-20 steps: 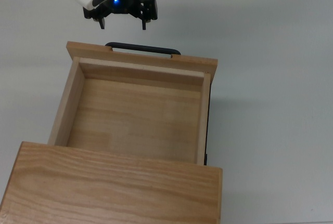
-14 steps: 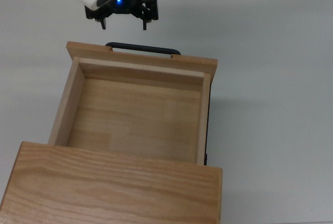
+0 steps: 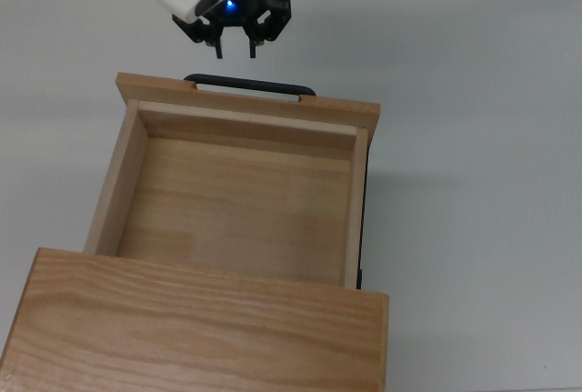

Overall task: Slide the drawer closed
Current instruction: 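Lower the gripper to the front face of the open upper drawer, then push the drawer front with the gripper into the wooden cabinet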

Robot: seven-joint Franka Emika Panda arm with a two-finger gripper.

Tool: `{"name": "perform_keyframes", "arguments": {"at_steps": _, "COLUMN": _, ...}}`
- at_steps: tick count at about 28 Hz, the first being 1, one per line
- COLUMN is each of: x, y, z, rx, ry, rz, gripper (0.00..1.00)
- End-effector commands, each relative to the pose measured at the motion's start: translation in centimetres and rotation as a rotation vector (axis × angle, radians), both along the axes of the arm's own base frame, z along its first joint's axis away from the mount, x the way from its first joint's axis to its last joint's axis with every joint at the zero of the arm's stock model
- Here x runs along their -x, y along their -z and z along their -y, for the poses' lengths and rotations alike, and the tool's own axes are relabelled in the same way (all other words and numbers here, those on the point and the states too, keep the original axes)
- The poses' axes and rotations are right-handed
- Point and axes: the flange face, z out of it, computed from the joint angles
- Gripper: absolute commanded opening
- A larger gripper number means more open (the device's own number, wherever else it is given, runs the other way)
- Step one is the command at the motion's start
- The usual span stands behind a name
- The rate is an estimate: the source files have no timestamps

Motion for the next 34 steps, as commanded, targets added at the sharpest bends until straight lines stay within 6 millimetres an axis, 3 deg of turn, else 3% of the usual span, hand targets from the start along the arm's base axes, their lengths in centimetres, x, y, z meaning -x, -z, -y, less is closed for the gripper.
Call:
{"name": "perform_keyframes", "arguments": {"at_steps": 1, "x": 0.0, "y": 0.8, "z": -1.4, "rx": -0.020, "ry": -0.013, "rz": -0.029, "gripper": 0.00}}
{"name": "perform_keyframes", "arguments": {"at_steps": 6, "x": -0.4, "y": 1.9, "z": -1.9, "rx": -0.027, "ry": -0.021, "rz": -0.039, "gripper": 0.00}}
{"name": "perform_keyframes", "arguments": {"at_steps": 25, "x": -4.9, "y": 5.6, "z": -1.7, "rx": -0.023, "ry": 0.106, "rz": 0.119, "gripper": 0.00}}
{"name": "perform_keyframes", "arguments": {"at_steps": 34, "x": -7.0, "y": 4.9, "z": -1.0, "rx": -0.036, "ry": 0.116, "rz": 0.252, "gripper": 0.00}}
